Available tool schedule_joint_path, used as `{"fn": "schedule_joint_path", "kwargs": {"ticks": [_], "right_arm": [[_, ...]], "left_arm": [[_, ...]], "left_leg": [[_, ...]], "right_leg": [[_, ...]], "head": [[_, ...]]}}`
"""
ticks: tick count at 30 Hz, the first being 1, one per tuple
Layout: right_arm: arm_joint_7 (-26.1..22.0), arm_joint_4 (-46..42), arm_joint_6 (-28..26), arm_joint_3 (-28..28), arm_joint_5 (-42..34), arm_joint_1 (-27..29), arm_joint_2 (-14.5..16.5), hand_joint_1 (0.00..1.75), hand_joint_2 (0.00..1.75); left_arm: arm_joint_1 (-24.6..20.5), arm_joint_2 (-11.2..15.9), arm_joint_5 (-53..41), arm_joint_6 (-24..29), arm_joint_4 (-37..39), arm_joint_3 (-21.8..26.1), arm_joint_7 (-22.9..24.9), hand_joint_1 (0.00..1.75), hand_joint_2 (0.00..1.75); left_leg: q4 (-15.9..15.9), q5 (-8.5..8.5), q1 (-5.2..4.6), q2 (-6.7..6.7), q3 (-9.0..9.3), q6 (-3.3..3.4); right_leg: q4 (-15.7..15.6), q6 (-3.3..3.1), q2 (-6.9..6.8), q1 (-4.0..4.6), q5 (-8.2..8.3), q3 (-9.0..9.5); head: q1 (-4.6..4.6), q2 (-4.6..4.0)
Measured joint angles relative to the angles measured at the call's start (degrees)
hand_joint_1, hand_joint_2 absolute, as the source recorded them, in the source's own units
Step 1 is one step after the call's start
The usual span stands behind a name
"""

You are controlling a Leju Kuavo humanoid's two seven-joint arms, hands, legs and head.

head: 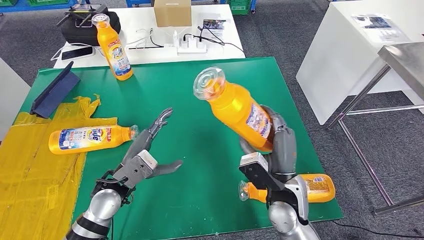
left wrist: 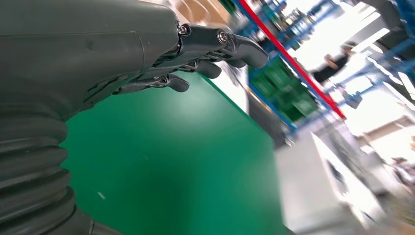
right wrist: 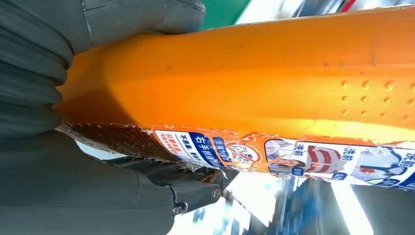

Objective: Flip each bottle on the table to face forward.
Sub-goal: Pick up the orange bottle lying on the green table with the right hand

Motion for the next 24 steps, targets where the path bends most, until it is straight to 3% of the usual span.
{"fn": "schedule_joint_path", "kwargs": {"ticks": [5, 10, 15, 23, 24], "right_arm": [[-2.0, 5.1, 10.3, 3.9, -6.6, -2.5, 2.4, 1.75, 1.75], [-3.1, 14.0, 16.1, 10.1, -6.5, -6.0, 4.4, 1.75, 1.75], [-3.1, 21.4, 17.1, 15.8, -4.6, -9.4, 4.9, 1.75, 1.75], [-3.1, 26.6, 17.2, 19.2, -2.5, -12.3, 4.9, 1.75, 1.75], [-3.1, 27.1, 17.1, 19.5, -2.1, -12.6, 4.9, 1.75, 1.75]], "left_arm": [[-0.3, -0.3, 3.2, -1.9, -1.9, -2.8, -0.7, 0.0, 1.75], [-1.7, -0.8, 5.5, -2.4, -2.5, -5.1, -0.3, 0.0, 1.75], [-2.5, -1.0, 6.7, -2.5, -2.5, -6.0, -0.1, 0.0, 1.75], [-2.5, -1.0, 8.0, -2.5, -2.4, -6.0, 0.3, 0.0, 1.75], [-2.4, -1.0, 8.3, -2.4, -2.3, -6.0, 0.4, 0.07, 1.75]], "left_leg": [[0.0, 0.0, 0.02, 0.02, 0.0, -0.01], [0.0, 0.01, 0.04, 0.02, 0.0, -0.01], [0.0, 0.02, 0.04, 0.01, 0.0, -0.01], [0.0, 0.01, 0.04, 0.04, 0.0, -0.01], [0.0, 0.01, 0.04, 0.04, 0.0, -0.01]], "right_leg": [[0.0, -0.01, 0.01, 0.01, -0.01, -0.02], [0.0, -0.01, 0.01, 0.02, -0.01, -0.04], [0.0, -0.01, 0.01, 0.01, -0.01, -0.06], [0.0, -0.01, 0.02, 0.0, 0.0, -0.13], [0.0, -0.01, 0.02, 0.0, 0.0, -0.14]], "head": [[0.0, 0.0], [-0.01, 0.0], [-0.01, 0.0], [0.0, 0.0], [-0.01, 0.0]]}}
